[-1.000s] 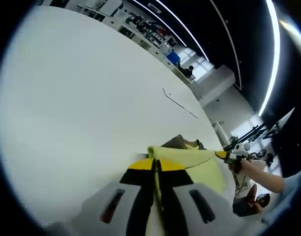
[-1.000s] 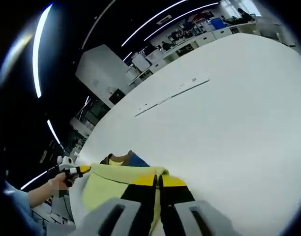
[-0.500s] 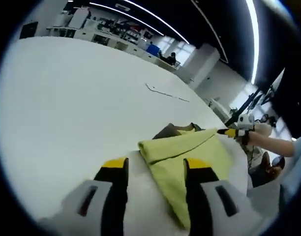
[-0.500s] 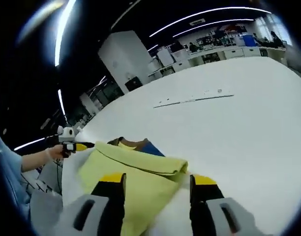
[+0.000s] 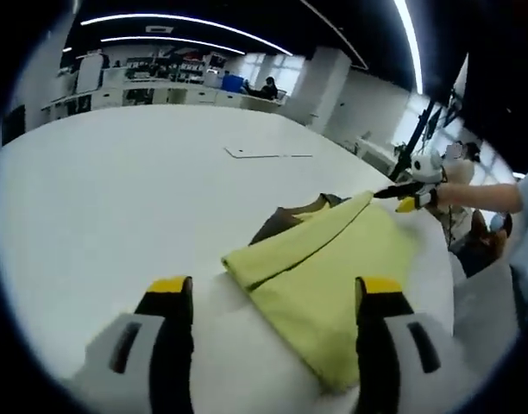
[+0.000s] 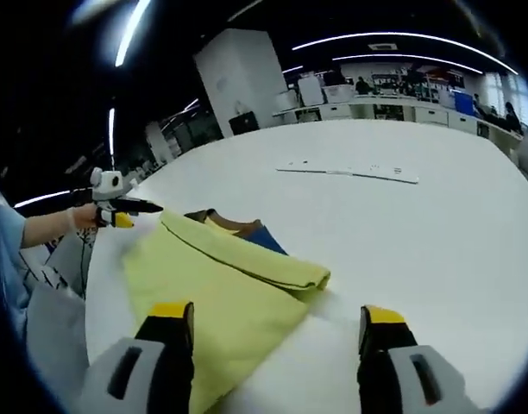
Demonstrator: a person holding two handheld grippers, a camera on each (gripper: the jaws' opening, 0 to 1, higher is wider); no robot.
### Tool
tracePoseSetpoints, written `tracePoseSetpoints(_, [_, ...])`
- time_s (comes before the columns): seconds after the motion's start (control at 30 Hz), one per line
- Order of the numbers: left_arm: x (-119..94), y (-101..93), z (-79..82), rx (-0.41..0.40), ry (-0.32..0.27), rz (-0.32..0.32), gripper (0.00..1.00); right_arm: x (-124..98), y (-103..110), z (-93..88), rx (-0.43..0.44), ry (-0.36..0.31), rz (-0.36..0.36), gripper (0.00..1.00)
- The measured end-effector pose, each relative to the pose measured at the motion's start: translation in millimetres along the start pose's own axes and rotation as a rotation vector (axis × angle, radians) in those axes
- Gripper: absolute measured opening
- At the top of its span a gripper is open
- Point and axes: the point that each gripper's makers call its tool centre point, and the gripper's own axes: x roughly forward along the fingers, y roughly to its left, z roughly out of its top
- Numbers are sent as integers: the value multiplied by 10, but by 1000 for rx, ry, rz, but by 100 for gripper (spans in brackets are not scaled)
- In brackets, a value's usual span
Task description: Fold the garment on the visible template until the final outline fits inside the template.
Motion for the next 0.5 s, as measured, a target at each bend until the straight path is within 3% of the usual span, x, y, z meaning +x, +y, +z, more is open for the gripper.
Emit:
tracePoseSetpoints(0.33, [97, -149, -2, -7, 11, -66, 74, 126, 158, 52, 4, -10, 42, 77])
tracePoseSetpoints(0.5, [123, -162, -73, -17, 44, -66, 73, 172, 224, 71, -3, -8, 57, 76])
